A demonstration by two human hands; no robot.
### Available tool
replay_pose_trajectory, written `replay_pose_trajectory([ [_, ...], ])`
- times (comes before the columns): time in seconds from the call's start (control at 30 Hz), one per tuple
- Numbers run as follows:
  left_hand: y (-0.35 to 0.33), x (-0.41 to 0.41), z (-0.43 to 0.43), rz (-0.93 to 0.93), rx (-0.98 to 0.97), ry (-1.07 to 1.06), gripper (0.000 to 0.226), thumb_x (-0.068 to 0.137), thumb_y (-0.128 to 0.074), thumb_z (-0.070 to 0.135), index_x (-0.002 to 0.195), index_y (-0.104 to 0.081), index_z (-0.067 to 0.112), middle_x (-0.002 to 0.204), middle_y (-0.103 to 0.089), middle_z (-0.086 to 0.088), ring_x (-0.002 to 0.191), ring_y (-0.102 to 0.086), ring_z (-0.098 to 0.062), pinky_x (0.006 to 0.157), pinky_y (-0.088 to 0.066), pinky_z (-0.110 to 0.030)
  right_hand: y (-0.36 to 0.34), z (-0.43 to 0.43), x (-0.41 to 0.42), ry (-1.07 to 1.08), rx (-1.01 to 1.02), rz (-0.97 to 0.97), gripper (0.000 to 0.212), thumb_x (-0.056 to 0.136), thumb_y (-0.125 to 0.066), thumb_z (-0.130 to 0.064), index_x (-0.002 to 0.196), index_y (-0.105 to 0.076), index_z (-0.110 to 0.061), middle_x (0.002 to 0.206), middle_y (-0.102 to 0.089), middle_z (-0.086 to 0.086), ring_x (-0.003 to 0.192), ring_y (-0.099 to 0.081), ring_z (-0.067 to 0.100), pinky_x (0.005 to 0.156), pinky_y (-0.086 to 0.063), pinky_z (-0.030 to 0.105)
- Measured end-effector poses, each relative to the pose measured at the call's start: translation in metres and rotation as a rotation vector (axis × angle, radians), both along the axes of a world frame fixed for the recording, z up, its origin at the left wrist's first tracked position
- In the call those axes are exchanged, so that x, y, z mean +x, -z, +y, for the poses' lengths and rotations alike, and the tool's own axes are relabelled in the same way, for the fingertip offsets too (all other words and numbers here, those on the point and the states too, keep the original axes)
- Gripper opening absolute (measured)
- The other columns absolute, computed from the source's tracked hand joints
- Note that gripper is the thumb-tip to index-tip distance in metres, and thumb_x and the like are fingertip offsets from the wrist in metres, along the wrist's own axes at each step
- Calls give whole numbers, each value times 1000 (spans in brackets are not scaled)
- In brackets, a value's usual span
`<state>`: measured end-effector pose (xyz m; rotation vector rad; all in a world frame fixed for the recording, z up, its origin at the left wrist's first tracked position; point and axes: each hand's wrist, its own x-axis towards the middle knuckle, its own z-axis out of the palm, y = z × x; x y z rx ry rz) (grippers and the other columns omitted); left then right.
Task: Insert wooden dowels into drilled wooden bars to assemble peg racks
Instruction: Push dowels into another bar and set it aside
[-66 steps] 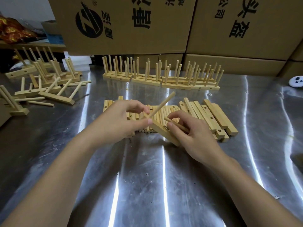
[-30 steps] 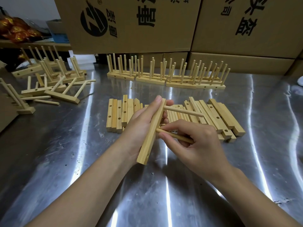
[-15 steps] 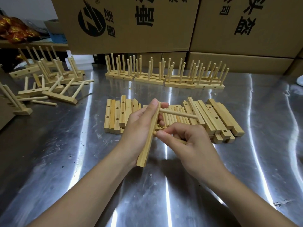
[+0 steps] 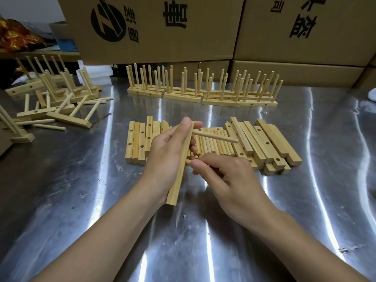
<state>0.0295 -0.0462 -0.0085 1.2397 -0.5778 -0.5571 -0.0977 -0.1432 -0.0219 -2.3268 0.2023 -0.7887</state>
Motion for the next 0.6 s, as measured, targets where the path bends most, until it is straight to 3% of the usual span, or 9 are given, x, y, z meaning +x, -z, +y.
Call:
replay_pose_trajectory([
  [0.07,-1,-2,1,-42,14,1,35,106,-54,51,107,-83,32,79,-58,2,76,-61,-8,66,-53,-19,-2,0,-1,-34,75,13,25,108,-58,-41,85,-67,-45,61,-56,-20,61,-58,9,57,-38,17],
  [0.17,0,-5,0,-92,32,4,35,106,-53,52,107,-82,34,77,-58,4,76,-61,-7,68,-53,-20,-4,-5,-3,-105,290,99,39,108,-60,-40,73,-73,-30,50,-40,-12,47,-36,7,51,-28,15],
  [0.27,2,-7,-1,-126,53,2,35,106,-51,50,107,-82,33,76,-58,4,76,-61,-7,72,-54,-21,-7,-10,-4,-157,626,234,43,105,-62,-42,71,-76,-18,49,-26,-3,47,-18,16,46,-20,22],
  [0.33,2,-7,-2,-138,48,4,36,107,-51,49,107,-82,30,75,-59,4,75,-62,-8,72,-54,-20,-8,-11,-4,-166,701,265,43,104,-63,-42,71,-76,-17,49,-25,-3,47,-16,16,45,-19,22],
  [0.47,3,-5,-4,-80,51,18,36,108,-52,48,105,-82,29,78,-59,2,76,-62,-10,69,-55,-23,-4,-12,-4,-118,356,204,43,106,-59,-49,77,-77,-23,52,-39,-1,49,-35,12,52,-30,24],
  [0.6,4,-2,-4,100,64,58,38,107,-54,48,107,-83,23,81,-60,-2,76,-62,-15,72,-55,-29,1,-13,-4,-15,-134,137,30,108,-51,-51,97,-71,-33,72,-62,-18,68,-61,6,59,-44,22],
])
